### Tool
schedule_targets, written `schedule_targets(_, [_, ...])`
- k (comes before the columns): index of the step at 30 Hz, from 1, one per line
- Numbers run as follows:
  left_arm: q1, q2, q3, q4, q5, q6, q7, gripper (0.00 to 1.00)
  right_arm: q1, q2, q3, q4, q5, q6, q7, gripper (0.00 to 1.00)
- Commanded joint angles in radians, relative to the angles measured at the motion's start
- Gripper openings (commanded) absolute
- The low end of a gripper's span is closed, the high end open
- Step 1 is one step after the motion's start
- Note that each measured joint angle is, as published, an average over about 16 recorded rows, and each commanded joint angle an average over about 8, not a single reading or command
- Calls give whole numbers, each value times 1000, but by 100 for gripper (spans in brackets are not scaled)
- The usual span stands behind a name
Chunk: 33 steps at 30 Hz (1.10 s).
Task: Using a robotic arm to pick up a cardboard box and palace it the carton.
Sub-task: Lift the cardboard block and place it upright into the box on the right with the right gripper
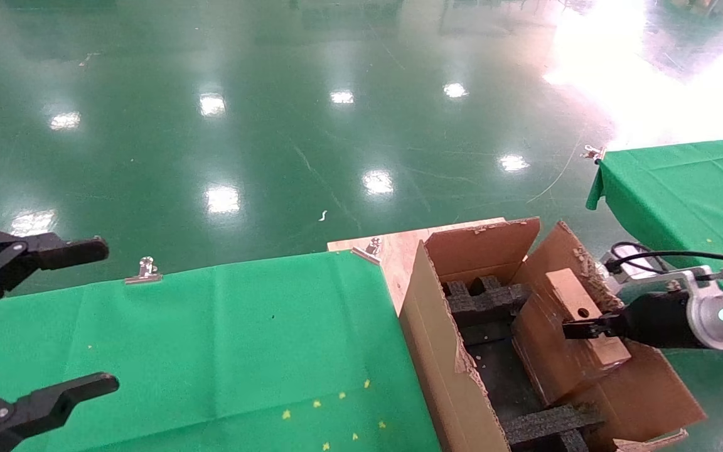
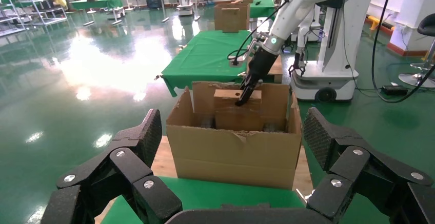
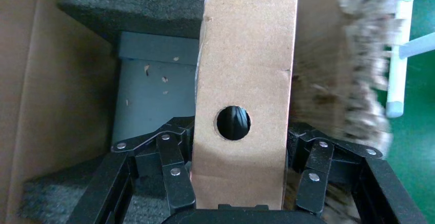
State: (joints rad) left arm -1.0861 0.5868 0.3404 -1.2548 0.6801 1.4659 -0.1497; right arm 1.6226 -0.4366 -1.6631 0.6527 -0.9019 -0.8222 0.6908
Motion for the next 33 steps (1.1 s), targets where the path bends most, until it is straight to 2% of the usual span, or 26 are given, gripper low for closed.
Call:
schedule_targets(1, [0,0,0,0,0,0,0,100,-16,-16,0,-16,9,11,-7,0])
schedule_targets(11, [0,0,0,0,0,0,0,100,-84,-97,6,-119,42,22,-48,0])
schedule_targets(23, [0,0,0,0,0,0,0,100,-136,-170,14,-233,71,-4,-97,2])
schedule_targets(24, [0,0,0,0,0,0,0,100,-138,-175,14,-241,72,-6,-101,9])
schedule_targets(31, [0,0,0,0,0,0,0,100,-146,-194,17,-273,77,-17,-114,95])
schedule_targets(32, [0,0,0,0,0,0,0,100,-146,-194,17,-273,77,-17,-114,100])
schedule_targets(33, [0,0,0,0,0,0,0,100,-145,-193,16,-270,76,-17,-113,100])
